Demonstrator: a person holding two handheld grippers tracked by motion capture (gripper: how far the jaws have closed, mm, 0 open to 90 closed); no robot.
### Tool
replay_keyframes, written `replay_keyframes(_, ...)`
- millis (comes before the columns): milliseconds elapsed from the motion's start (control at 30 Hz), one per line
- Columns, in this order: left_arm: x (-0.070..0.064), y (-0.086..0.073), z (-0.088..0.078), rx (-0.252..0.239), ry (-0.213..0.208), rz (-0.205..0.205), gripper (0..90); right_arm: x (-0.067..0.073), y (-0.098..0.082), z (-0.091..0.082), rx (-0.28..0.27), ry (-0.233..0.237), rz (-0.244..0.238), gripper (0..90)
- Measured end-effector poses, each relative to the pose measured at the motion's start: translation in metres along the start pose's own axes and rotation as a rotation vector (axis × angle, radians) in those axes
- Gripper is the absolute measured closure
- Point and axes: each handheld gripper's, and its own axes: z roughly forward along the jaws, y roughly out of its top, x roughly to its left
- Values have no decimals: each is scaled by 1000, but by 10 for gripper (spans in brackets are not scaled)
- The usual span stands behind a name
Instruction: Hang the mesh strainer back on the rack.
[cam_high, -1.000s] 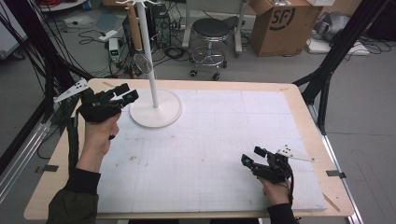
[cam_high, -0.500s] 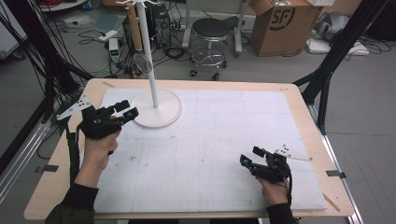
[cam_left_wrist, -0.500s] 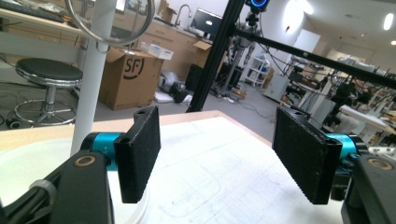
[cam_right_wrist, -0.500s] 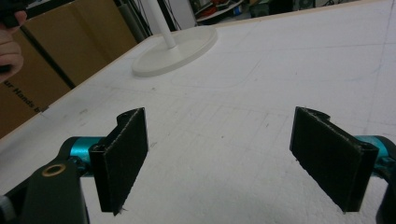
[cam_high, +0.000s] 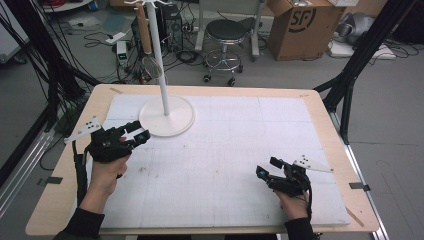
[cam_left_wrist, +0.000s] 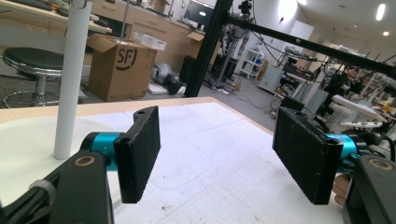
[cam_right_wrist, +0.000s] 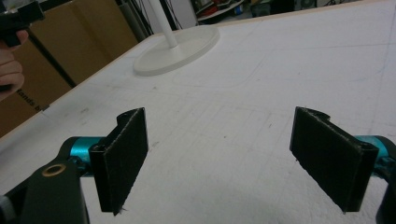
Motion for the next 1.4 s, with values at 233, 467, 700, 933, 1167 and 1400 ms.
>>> replay_keyframes(233,-1,-10,-2,17,-2,7,326,1,0,0,2,-2,-1,182)
replay_keyframes(467,-2,-20,0,45,-12,12,325,3,0,1,7,4,-2,182)
replay_keyframes(700,1,-29,-1,60,-8,3,325,3,1,1,3,4,-7,182)
replay_keyframes(933,2,-39,-4,80,-2,9,325,5,2,2,2,9,-7,182)
replay_keyframes(1167,5,-45,-10,76,13,0,324,9,4,4,-4,19,-13,182)
replay_keyframes(1400,6,-54,-14,92,14,-14,320,9,4,5,-2,31,-11,175)
